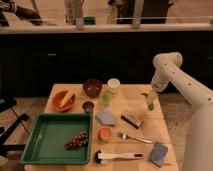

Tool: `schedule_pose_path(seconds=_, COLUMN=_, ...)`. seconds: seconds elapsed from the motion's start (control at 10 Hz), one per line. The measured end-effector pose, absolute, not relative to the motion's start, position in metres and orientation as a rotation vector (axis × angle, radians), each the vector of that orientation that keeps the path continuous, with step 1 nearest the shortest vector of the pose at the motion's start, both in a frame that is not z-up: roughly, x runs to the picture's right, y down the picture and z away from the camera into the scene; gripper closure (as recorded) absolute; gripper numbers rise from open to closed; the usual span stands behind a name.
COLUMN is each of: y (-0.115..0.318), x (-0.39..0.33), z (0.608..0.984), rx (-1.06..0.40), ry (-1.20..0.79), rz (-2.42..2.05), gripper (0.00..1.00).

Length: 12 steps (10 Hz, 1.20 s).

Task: Place pepper in purple bowl

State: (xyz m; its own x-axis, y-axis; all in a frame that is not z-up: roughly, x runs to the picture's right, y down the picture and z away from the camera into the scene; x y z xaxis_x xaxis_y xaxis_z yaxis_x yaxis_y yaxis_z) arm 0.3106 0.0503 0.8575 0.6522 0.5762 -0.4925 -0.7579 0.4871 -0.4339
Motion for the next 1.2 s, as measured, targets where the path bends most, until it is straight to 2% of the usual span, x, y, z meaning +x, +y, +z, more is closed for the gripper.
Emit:
schedule_pose_path(seconds=0.2, y=0.048, x=0.313, z=0.874, rx=-0.668, ry=0.317, rz=0.921, gripper=0.2)
schedule_pose_path(seconds=0.7, y=0.049, x=0.315, z=0.874, rx=-0.666, ry=0.323, rz=0.93, gripper=0.2)
schedule_pose_path(seconds=1.2, y=0.06, x=0.33, z=0.884, rx=-0.568, ry=0.4, rz=1.208, gripper=0.2)
